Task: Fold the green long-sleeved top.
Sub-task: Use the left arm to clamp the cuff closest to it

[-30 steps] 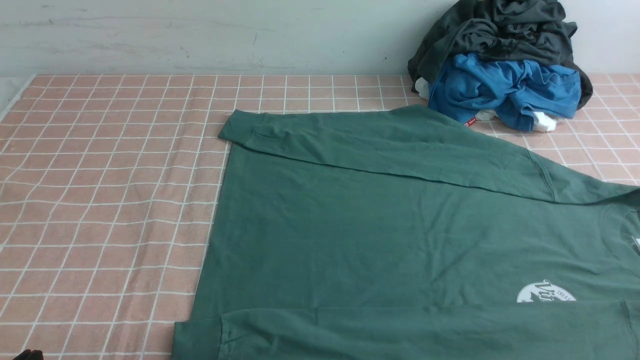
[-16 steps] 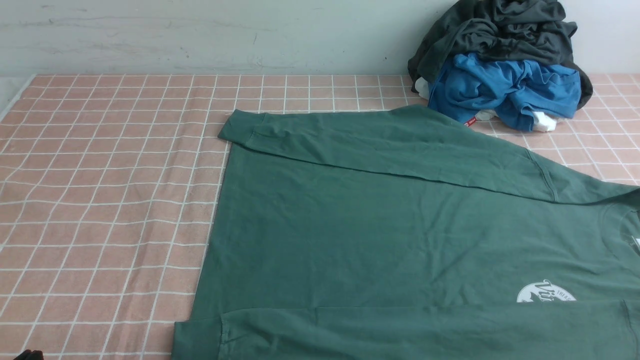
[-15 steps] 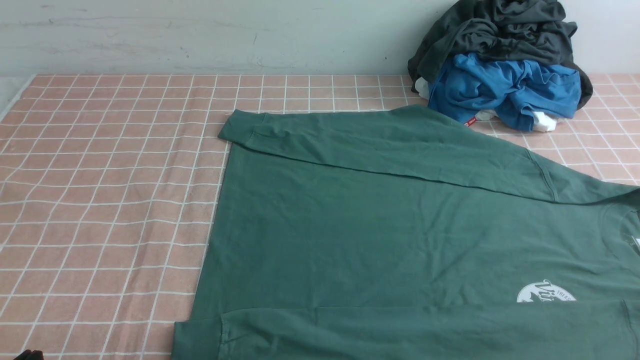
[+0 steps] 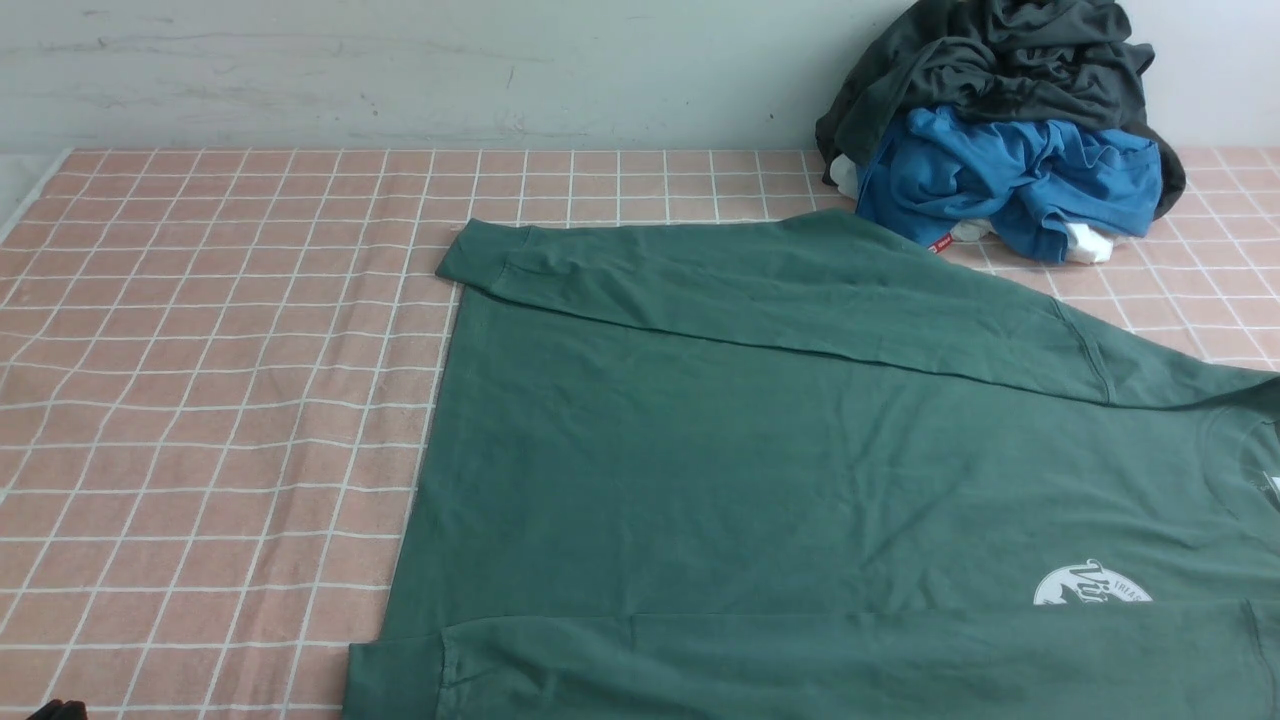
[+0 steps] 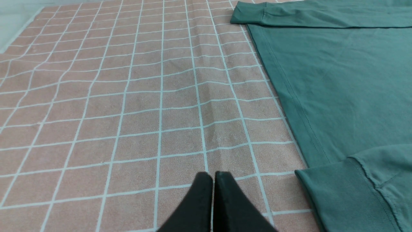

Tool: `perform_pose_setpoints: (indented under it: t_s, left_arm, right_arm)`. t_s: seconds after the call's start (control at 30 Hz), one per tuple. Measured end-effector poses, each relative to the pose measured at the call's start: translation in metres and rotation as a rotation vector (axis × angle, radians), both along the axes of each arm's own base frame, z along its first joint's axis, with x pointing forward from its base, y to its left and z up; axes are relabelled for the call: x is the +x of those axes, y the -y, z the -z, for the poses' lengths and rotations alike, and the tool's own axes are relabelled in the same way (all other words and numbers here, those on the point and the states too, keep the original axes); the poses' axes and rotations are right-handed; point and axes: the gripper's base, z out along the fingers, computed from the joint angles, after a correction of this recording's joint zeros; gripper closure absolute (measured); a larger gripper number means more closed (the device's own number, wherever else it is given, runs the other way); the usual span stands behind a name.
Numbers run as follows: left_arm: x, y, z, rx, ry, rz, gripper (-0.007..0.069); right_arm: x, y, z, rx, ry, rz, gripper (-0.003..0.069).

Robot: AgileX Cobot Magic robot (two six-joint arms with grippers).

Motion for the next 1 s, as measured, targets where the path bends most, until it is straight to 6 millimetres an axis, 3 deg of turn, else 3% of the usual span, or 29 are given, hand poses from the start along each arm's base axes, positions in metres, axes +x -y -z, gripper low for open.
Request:
perform_pose_setpoints:
  t_s: [0.2, 0.43, 0.63, 0.73, 0.93, 1.0]
  left_arm:
    - [0.001, 0.000, -0.003, 0.001, 0.048, -0.003, 0.0628]
    - [0.004, -0.002, -0.027, -0.002, 0.311, -0.020, 0.0628]
    - [-0.002, -0.004, -0.058, -0.029, 0.663, -0.049, 0.0628]
    - [-0.012, -0.007, -0.076, -0.163, 0.882, -0.055, 0.0628]
    - [-0.027, -0.009, -0.099, -0.385, 1.095, -0.003, 0.0628]
    - [-0.029, -0.005, -0.133, -0.357, 1.046, 0.031, 0.0628]
  right_arm:
    - [0.000, 0.000, -0.001, -0.016, 0.008, 0.000, 0.0634]
    - [0.002, -0.001, -0.016, -0.040, 0.185, -0.015, 0.0634]
    - [-0.009, -0.006, -0.059, 0.001, 0.678, -0.068, 0.0634]
    - [-0.020, -0.008, -0.076, 0.036, 0.906, -0.101, 0.0634]
    - [-0.023, -0.008, -0.091, 0.054, 0.973, -0.112, 0.0636]
    - [-0.020, -0.010, -0.125, 0.009, 0.925, -0.117, 0.0648]
